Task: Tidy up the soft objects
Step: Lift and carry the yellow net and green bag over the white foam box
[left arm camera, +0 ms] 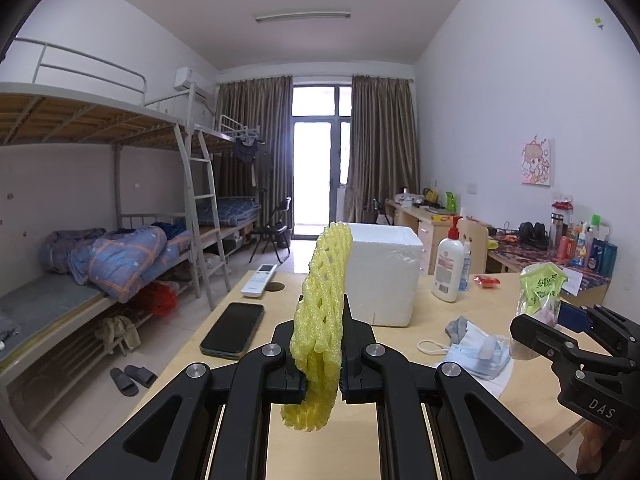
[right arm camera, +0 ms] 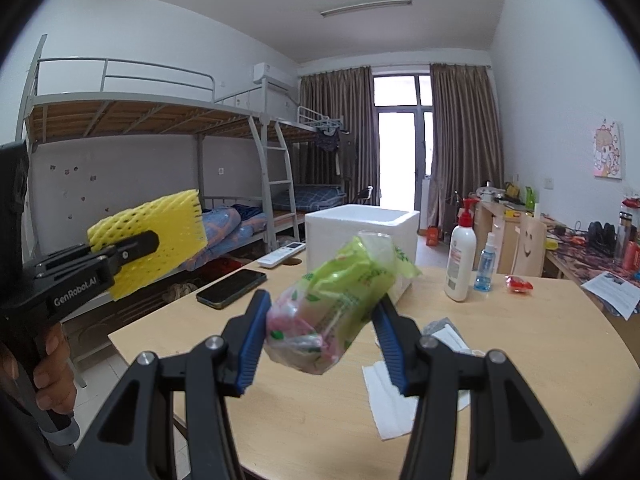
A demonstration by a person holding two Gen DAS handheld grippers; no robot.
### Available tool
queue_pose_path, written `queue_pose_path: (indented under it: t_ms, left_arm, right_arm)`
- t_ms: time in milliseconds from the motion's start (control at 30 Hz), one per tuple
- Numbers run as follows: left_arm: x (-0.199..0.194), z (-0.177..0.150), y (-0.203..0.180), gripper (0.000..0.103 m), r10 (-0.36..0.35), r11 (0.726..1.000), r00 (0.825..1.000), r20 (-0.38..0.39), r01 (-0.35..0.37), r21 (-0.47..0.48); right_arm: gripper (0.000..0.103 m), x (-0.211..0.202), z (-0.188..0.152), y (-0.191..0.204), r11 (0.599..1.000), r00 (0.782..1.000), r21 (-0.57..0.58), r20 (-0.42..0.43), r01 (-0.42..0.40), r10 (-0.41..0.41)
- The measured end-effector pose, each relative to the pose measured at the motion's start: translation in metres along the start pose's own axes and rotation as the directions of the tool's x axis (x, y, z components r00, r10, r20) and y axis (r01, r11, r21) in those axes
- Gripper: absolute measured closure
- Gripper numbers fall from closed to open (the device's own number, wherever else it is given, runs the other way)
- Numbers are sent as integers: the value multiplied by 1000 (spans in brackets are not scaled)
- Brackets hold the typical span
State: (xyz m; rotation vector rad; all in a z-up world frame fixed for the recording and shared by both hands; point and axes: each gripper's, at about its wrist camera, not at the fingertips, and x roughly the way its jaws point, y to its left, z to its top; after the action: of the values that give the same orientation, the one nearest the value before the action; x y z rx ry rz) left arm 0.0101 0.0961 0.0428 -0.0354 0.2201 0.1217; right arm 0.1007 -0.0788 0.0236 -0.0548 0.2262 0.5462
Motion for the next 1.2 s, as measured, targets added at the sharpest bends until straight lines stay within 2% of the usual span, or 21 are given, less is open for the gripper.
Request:
queue_pose_path:
  t_ms: [567,1200]
  left_arm:
    - [42,29,-2,92,-34,999,999,-12,34,4]
    - [93,70,0,92,-34,999,999,-34,35,11]
  right_arm:
    - [46,26,26,-10,1000,1000,15,-5,25,-25]
    - [46,56,68,-7,999,999,-1,9,42,-42]
